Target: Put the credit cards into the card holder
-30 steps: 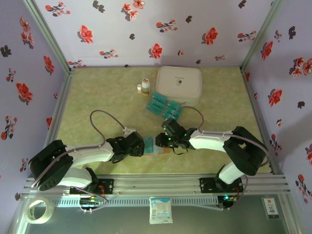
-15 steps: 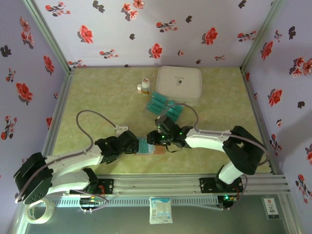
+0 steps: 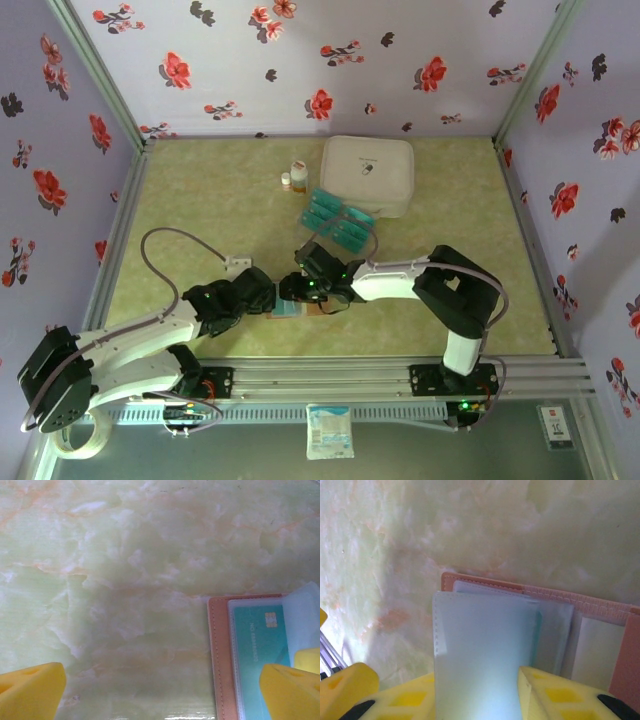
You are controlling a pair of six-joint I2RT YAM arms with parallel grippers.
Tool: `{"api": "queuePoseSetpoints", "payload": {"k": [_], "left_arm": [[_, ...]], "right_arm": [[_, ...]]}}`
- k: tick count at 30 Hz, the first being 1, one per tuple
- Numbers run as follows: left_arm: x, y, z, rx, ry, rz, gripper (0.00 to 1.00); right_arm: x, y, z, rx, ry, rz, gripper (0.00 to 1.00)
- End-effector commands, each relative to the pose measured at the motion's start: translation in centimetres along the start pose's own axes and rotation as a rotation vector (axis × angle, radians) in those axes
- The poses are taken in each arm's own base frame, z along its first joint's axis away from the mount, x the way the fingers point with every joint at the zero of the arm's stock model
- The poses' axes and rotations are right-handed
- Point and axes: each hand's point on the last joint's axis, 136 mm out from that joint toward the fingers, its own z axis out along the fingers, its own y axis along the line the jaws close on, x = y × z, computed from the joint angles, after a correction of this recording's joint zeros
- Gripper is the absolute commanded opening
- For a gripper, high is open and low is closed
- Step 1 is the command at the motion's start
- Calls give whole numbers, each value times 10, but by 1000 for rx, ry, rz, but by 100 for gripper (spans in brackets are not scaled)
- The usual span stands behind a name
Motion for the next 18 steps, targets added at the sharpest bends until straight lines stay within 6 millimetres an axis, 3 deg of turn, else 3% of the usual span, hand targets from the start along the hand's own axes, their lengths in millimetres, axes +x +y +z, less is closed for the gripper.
{"api": "queuePoseSetpoints", "payload": {"k": [1, 9, 18], "left_arm": [[-10, 5, -5, -27, -29, -18, 100], [-14, 4, -7, -24, -35, -17, 100], [-18, 4, -11, -22, -40, -23, 100]], "right_arm": [[-4, 13, -5, -22, -7, -13, 40], [-17, 40, -27, -48, -32, -65, 49], [-20, 49, 1, -93, 3, -41, 48]]}}
